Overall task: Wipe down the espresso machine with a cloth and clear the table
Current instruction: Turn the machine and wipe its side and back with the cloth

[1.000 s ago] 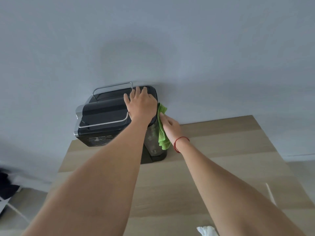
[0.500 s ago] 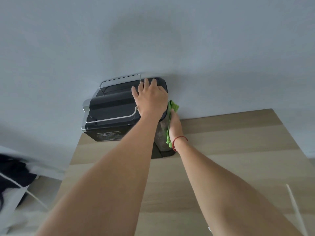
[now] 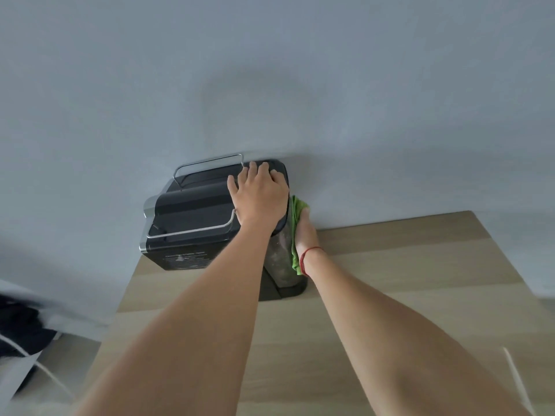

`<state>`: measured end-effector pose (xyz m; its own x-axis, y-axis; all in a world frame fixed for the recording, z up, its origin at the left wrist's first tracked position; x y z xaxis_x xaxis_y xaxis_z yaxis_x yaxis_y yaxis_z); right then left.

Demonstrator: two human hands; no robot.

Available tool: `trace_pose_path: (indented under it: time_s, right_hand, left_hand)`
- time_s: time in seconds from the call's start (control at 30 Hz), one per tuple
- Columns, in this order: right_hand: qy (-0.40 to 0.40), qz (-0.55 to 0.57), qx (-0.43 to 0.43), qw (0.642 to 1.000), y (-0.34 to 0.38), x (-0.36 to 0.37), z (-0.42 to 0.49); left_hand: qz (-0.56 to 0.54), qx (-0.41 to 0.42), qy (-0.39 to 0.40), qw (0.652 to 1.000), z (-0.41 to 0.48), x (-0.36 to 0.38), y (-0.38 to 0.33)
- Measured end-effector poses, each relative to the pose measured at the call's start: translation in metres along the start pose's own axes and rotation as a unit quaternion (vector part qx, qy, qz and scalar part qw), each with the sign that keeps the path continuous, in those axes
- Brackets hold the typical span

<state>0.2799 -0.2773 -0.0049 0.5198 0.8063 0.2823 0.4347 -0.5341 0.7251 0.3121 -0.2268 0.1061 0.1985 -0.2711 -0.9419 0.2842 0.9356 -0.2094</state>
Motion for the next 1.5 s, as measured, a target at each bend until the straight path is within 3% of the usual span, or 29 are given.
trace_pose_path:
  time_s: [0.13, 0.43, 0.73, 0.9, 1.13, 1.5]
  right_hand:
    - [0.041, 0.021, -0.086, 0.995, 0.042, 0.012, -0.018]
    - [0.074, 0.063, -0.096, 0.991, 0.05, 0.02, 0.004]
    - [0.041, 0.017, -0.038, 0.998, -0.002, 0.009, 0.068]
    - [0.048, 0.095, 0.034, 0.994, -0.025, -0.004, 0.032]
    - [0.034, 0.099, -0.007, 0.995, 0.002, 0.0, 0.003]
    - [0.081, 0.073, -0.098, 0.989, 0.051, 0.015, -0.02]
  left_hand:
    - [-0.001, 0.003, -0.004, 1.0, 0.002, -0.009, -0.001]
    - [0.03, 0.051, 0.008, 0.998, 0.013, -0.001, 0.002]
    - [0.044, 0.081, 0.011, 0.996, 0.02, 0.007, 0.006]
    - [0.042, 0.082, 0.016, 0.996, 0.02, 0.004, 0.007]
    - [0.034, 0.071, 0.024, 0.997, 0.016, 0.0, 0.005]
    - [0.014, 0.068, 0.018, 0.997, 0.011, -0.001, 0.003]
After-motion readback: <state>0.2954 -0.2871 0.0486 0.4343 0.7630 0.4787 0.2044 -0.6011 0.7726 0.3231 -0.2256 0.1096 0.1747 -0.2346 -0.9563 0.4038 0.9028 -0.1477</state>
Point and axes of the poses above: each hand's wrist, its own z-axis towards the middle knuckle, its own x-axis out of the palm, y = z × x, the point moved 2 cm from there along z, towards the middle knuckle, and after that the axes turned 6 degrees about x, right-handed, at the moved point
